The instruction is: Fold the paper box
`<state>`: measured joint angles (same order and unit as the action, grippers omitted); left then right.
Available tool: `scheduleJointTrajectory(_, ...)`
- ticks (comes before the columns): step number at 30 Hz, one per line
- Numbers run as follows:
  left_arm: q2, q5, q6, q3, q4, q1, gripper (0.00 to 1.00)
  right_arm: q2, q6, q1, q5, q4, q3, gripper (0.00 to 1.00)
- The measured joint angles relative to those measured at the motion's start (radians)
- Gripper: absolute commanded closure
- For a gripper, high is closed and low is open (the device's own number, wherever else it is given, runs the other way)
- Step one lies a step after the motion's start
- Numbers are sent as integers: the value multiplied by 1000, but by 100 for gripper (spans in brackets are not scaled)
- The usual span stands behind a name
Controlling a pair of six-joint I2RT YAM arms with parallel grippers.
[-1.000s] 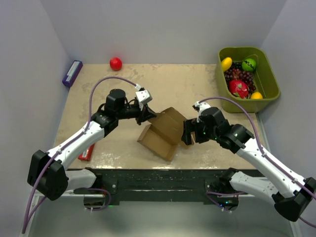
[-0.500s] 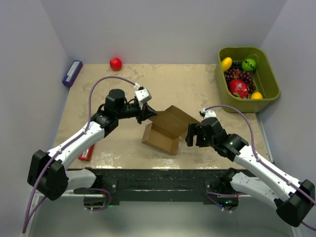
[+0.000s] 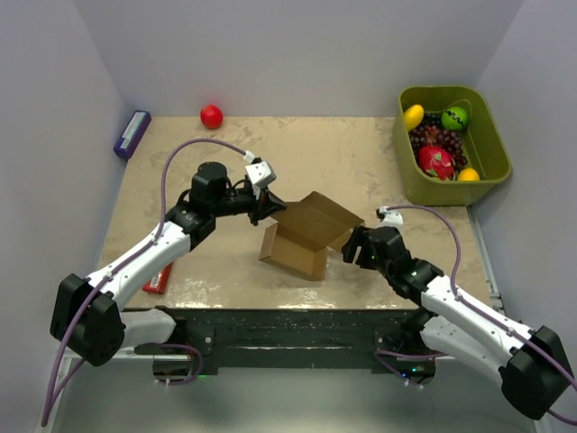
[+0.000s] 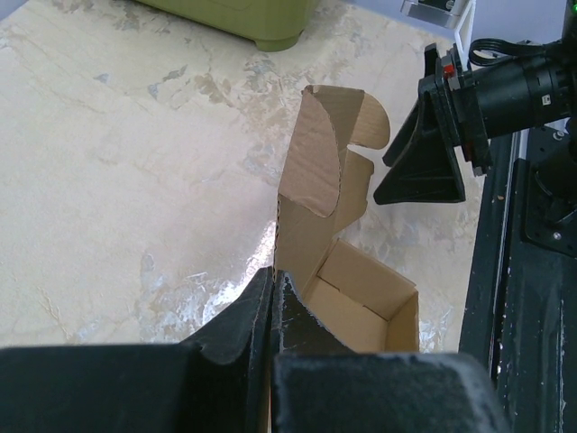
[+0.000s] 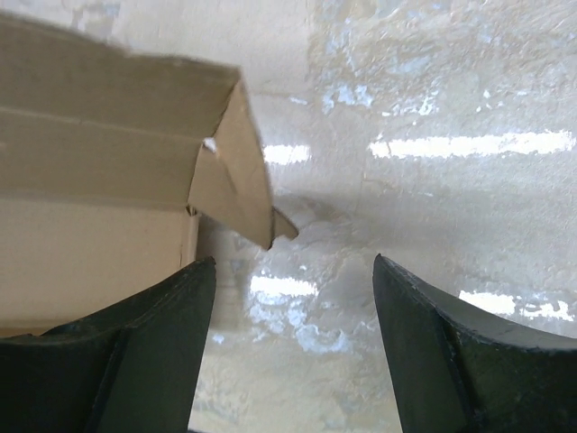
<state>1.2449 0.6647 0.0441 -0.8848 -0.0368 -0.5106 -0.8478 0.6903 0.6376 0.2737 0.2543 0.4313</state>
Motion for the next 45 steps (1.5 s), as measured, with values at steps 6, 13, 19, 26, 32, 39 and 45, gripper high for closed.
scheduleJointTrajectory(6, 0, 1, 0, 0, 0, 0, 100, 4, -5, -19, 6, -162, -61, 28)
scheduleJointTrajectory(13, 0, 1, 0, 0, 0, 0, 100, 4, -63, -24, 0, -307, -90, 34)
scheduleJointTrajectory(19, 0, 3, 0, 0, 0, 1, 100, -23, -101, -29, -16, -378, -93, 44)
scheduleJointTrajectory(26, 0, 3, 0, 0, -4, 1, 100, -67, -111, -30, -57, -391, -93, 59)
scheduleJointTrajectory(32, 0, 3, -1, 0, -7, 4, 100, -67, -115, -30, -64, -389, -93, 71)
scheduleJointTrajectory(39, 10, 3, -5, 0, -20, 6, 100, -69, -118, -31, -87, -391, -93, 88)
scheduleJointTrajectory(45, 29, -16, -7, 0, -44, 8, 100, -67, -116, -32, -109, -397, -90, 98)
